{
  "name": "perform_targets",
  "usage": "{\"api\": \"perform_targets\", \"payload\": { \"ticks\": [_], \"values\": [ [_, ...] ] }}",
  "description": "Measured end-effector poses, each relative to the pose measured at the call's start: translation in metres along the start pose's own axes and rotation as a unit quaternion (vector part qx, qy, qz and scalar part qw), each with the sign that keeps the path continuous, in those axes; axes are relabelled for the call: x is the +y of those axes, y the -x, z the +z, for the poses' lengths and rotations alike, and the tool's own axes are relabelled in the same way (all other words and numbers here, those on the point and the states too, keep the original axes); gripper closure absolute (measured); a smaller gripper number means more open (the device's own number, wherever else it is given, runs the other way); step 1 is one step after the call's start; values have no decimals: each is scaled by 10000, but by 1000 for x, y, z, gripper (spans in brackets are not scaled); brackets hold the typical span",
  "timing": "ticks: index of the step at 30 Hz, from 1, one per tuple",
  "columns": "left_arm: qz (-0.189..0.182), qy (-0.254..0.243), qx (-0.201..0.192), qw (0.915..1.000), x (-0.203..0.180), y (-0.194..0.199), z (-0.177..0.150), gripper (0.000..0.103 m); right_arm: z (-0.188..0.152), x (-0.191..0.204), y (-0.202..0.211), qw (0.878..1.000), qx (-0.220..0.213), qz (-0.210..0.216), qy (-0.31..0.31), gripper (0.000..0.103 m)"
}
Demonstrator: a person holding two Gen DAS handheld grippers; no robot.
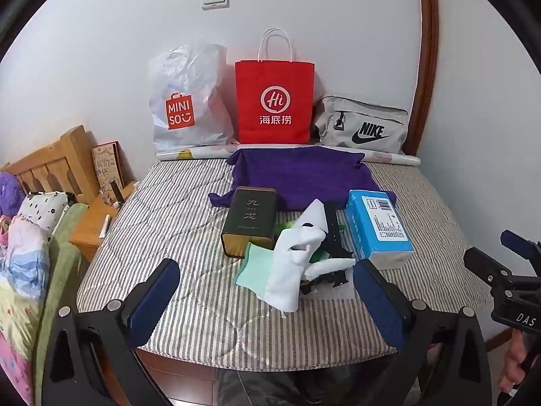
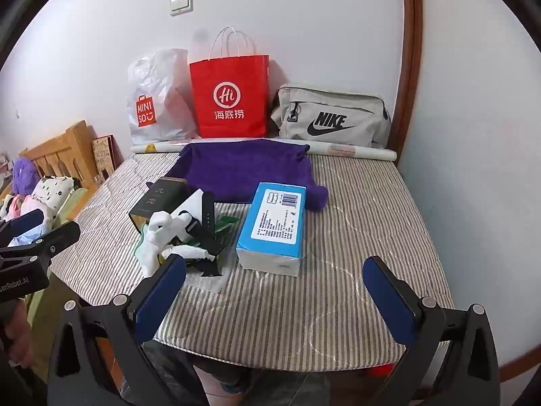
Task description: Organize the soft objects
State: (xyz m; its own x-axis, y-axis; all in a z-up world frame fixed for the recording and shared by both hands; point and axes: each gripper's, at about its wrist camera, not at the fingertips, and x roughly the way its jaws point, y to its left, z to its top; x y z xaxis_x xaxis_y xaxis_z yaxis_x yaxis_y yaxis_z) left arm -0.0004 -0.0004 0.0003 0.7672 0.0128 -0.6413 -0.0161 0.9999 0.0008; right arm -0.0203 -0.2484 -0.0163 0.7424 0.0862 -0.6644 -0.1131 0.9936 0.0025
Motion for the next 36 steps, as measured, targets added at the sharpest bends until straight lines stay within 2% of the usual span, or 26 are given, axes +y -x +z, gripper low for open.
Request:
{"api": "perform_targets", "payload": {
  "ticks": [36],
  "values": [
    [23, -20, -12, 10000, 0, 0, 0, 0, 2, 0, 8, 10000, -48, 18, 14, 0]
  ]
}}
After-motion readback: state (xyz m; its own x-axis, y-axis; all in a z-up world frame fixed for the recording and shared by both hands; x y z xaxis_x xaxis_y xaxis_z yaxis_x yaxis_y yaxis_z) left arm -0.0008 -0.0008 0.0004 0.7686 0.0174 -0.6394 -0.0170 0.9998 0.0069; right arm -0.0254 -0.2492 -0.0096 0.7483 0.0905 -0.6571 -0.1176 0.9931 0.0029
